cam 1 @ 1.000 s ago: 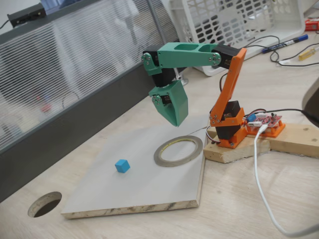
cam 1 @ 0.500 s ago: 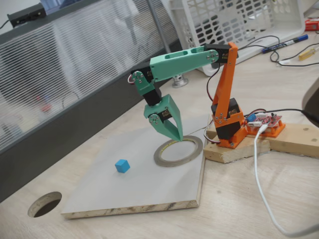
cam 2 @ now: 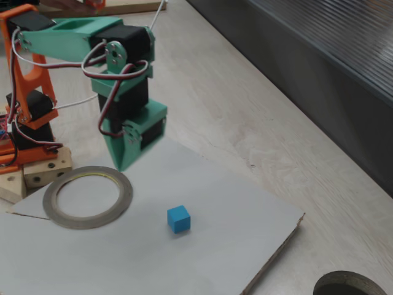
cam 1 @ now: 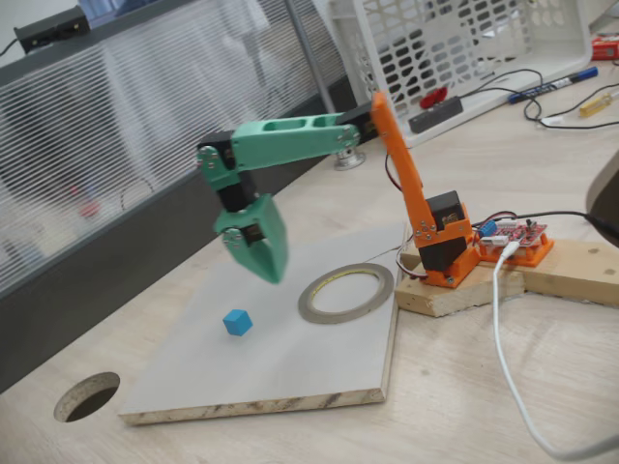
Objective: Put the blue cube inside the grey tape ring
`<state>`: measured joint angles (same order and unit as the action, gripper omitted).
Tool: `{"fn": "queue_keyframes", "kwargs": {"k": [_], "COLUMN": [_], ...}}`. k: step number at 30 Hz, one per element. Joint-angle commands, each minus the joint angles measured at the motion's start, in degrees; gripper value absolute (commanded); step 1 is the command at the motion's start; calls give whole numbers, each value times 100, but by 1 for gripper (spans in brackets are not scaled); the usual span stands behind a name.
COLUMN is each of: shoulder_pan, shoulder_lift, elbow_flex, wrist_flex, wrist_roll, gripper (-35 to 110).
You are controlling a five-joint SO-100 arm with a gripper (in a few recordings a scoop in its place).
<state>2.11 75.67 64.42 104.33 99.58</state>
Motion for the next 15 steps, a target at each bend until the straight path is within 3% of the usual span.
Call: {"fn": "queue_keyframes", "kwargs": {"k": [1,15], "shoulder_pan": [158,88], "shoulder_lift": [-835,-1450], "elbow_flex": [-1731,-2206], "wrist_flex": [79,105], "wrist_roll": [26,44], "gripper": [0,0]}}
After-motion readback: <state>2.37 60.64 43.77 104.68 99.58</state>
